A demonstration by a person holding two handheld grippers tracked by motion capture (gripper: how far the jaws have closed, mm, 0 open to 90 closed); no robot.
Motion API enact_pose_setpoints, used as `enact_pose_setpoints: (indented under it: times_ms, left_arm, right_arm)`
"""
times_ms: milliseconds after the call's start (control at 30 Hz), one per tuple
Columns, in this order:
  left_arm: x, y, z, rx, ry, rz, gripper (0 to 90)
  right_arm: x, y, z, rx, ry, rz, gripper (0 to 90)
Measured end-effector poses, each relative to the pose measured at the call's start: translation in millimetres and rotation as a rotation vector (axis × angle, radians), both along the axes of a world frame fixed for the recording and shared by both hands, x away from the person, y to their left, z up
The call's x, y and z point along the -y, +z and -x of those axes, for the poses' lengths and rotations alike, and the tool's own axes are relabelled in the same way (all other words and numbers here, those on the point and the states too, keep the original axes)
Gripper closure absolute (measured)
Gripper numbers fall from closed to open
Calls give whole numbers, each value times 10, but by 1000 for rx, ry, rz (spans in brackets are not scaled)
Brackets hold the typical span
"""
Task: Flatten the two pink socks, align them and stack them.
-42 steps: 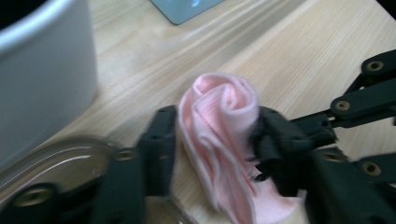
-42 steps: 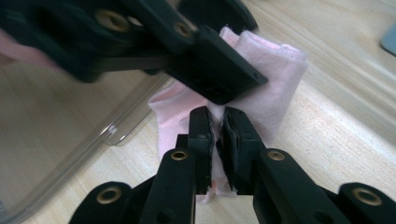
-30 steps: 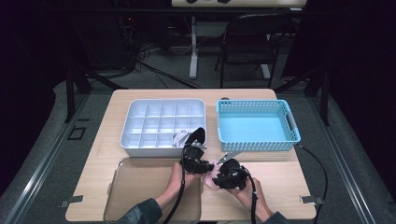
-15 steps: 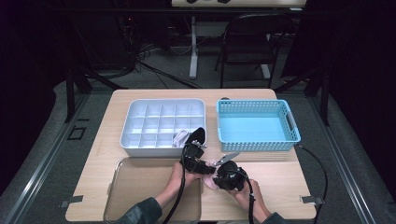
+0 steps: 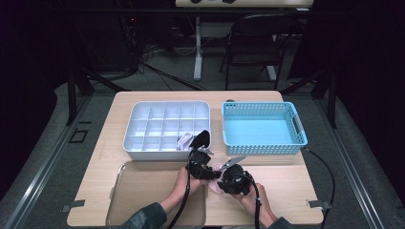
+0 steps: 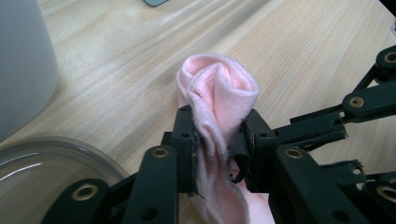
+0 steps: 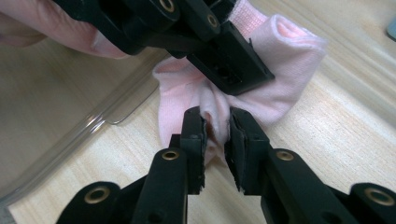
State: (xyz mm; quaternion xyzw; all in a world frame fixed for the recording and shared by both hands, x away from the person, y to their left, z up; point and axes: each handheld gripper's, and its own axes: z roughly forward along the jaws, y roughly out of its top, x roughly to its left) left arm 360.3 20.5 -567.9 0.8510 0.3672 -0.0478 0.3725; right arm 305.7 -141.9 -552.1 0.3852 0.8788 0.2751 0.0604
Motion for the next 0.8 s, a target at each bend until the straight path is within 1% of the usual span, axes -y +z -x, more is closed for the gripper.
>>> enact_pose_setpoints:
  times_ms: [33, 67, 100, 133, 200, 233, 267, 333, 367, 400, 433, 467, 500, 533, 567, 600, 667, 700, 733, 767, 800]
  left_arm:
    - [-2, -1, 0, 2, -1, 3, 722]
    - [-5, -1, -1, 1, 0, 8, 724]
    - [-10, 0, -3, -3, -1, 13, 726]
    - [-16, 0, -6, -1, -3, 14, 727]
    - [-22, 3, -4, 2, 0, 20, 729]
    - [-27, 9, -5, 2, 1, 24, 730]
    - [-29, 14, -5, 4, -1, 29, 731]
    - [-32, 29, -1, 9, -1, 35, 731]
    - [-38, 41, 3, 5, -5, 39, 731]
    - [-44, 54, 11, 10, -1, 42, 731]
    - [-47, 76, 15, 22, -7, 38, 731]
    - [-51, 97, 15, 34, -8, 34, 731]
    - [-63, 114, 16, 38, -2, 41, 731]
    - [-74, 130, 17, 41, -4, 40, 731]
    - [-83, 145, 23, 47, -2, 42, 730]
    - [-94, 163, 24, 55, -6, 41, 730]
    - [-115, 187, 23, 64, -3, 41, 730]
    - [-123, 191, 20, 65, -6, 40, 730]
    - [-127, 194, 21, 70, -5, 37, 729]
    - [-134, 200, 22, 67, 1, 41, 729]
    - [-146, 207, 18, 61, -5, 53, 730]
  right_arm:
    - [14, 1, -4, -13, -2, -15, 746]
    - [30, 5, -11, -20, 6, -19, 731]
    - [40, 10, -10, -27, 3, -19, 708]
    - [57, 12, -10, -30, 6, -34, 680]
    - [96, 28, -7, -35, 8, -29, 611]
    - [130, 39, -5, -33, 8, -35, 576]
    - [164, 48, -3, -31, 2, -55, 538]
    - [256, 77, -3, -18, -16, -57, 445]
    - [313, 82, -2, -6, -23, -54, 413]
    - [370, 78, -6, -5, -36, -42, 354]
    - [425, 49, -9, 7, -61, -52, 297]
    - [475, 33, -17, 10, -72, -35, 264]
    - [517, 15, -18, 36, -88, -6, 233]
    - [562, -4, -22, 51, -95, 13, 197]
    - [595, -31, -24, 43, -103, 1, 171]
    - [635, -43, -34, 38, -100, 20, 154]
    - [698, -71, -42, 66, -110, 36, 140]
    - [736, -83, -57, 57, -114, 30, 129]
    - [768, -96, -67, 56, -129, 14, 127]
    - [794, -95, -74, 58, -131, 19, 124]
    - [812, -95, -77, 68, -143, 24, 110]
